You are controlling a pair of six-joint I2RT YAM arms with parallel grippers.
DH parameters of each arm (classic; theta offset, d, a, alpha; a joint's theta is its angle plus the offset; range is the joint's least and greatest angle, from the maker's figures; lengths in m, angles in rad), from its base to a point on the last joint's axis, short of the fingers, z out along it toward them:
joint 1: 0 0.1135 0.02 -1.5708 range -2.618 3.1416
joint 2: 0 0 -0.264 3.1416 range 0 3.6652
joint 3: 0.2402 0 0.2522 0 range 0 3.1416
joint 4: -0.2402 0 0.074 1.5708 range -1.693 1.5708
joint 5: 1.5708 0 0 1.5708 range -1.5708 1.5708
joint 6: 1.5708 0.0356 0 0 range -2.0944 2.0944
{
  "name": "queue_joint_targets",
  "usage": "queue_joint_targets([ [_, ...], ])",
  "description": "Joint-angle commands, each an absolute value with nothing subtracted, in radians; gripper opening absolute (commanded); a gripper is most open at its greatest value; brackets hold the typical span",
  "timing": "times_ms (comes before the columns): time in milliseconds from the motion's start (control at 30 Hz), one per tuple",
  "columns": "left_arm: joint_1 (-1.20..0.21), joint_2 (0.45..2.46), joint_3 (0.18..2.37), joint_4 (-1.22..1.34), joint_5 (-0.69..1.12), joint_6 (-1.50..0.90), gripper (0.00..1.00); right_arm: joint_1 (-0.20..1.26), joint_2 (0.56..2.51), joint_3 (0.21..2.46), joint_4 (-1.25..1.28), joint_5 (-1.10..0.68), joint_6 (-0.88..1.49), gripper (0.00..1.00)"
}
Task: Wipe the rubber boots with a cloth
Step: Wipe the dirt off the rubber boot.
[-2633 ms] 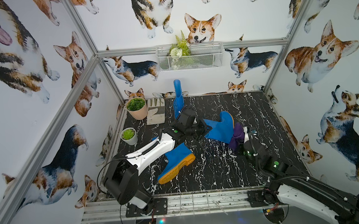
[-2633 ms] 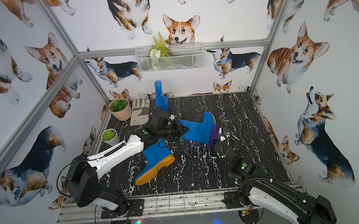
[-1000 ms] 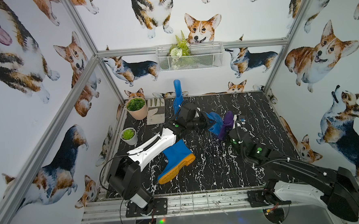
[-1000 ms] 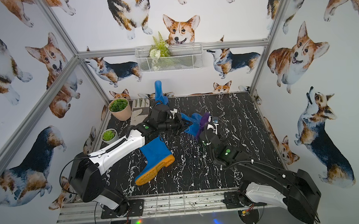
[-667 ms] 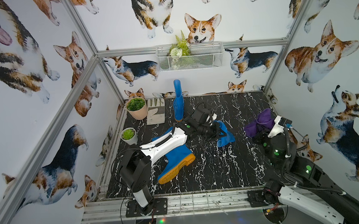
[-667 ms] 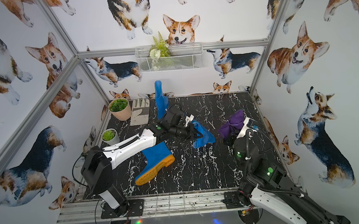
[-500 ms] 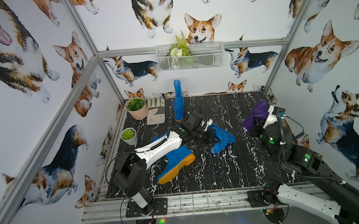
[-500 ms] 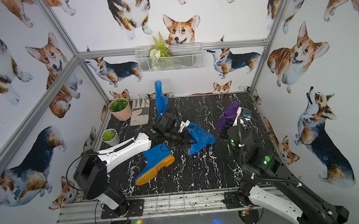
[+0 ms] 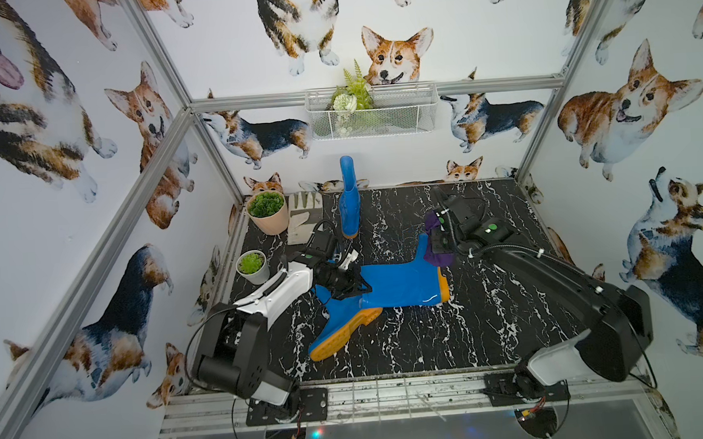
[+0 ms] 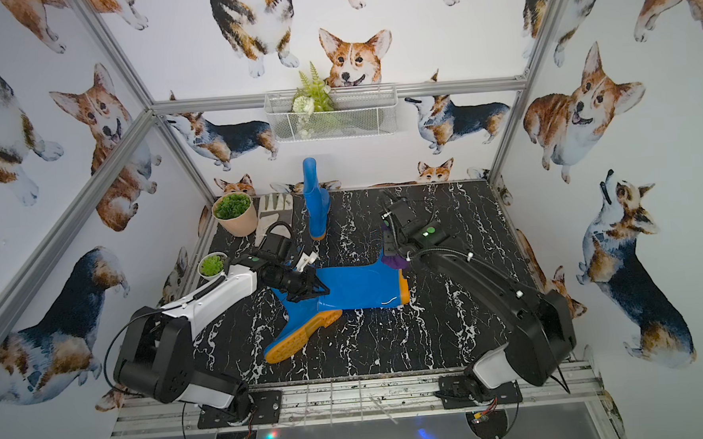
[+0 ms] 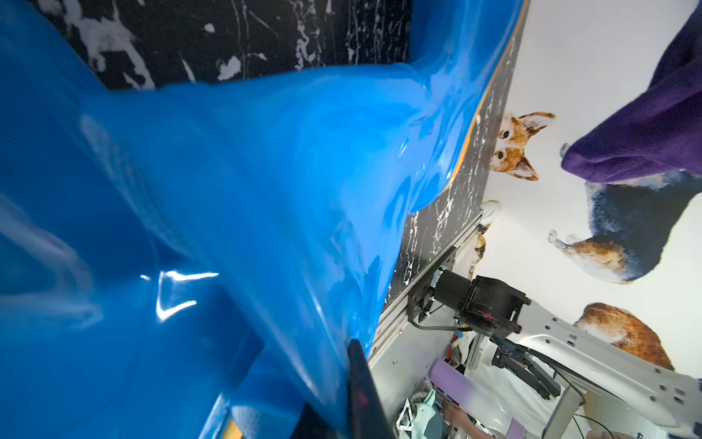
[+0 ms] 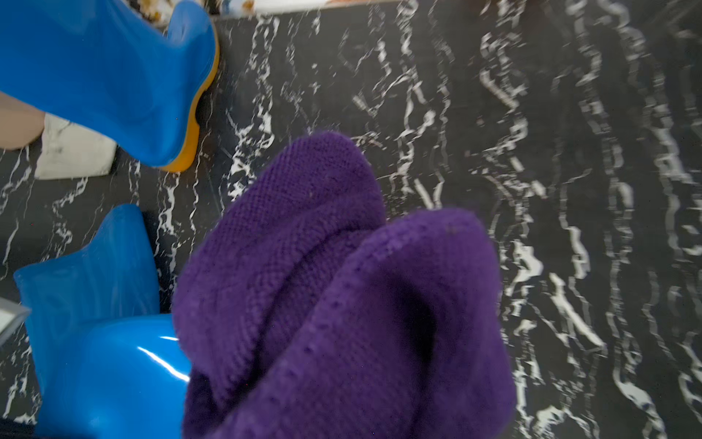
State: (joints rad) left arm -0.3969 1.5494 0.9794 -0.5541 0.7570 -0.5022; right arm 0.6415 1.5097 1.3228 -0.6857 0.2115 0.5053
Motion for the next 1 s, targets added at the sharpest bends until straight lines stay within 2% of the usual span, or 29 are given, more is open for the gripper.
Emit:
queue_joint_targets([
  [0, -0.417, 1.619, 1.061, -0.578, 0.767, -0.421, 0.0, 0.63, 1.606, 1.36, -0.774, 0.133, 0.453, 0.0],
  [267, -0.487, 1.743, 1.206, -0.591, 0.731, -0.363, 0.0, 0.578, 1.585, 1.328, -0.855, 0.037, 0.37, 0.0],
  [400, -0.496, 1.752, 1.21, -0.596, 0.708, -0.346, 0.0, 0.579, 1.702, 1.455, -0.987, -0.043, 0.259, 0.0],
  [567, -0.496, 1.74, 1.184, -0.596, 0.684, -0.35, 0.0, 0.577, 1.856, 1.587, -1.077, -0.026, 0.189, 0.0],
  [733, -0.502, 1.717, 1.16, -0.608, 0.68, -0.359, 0.0, 0.521, 2.022, 1.754, -1.204, 0.135, 0.114, 0.0],
  [967, -0.525, 1.691, 1.152, -0.626, 0.653, -0.371, 0.0, 0.401, 2.118, 1.97, -1.222, 0.311, 0.144, 0.0],
])
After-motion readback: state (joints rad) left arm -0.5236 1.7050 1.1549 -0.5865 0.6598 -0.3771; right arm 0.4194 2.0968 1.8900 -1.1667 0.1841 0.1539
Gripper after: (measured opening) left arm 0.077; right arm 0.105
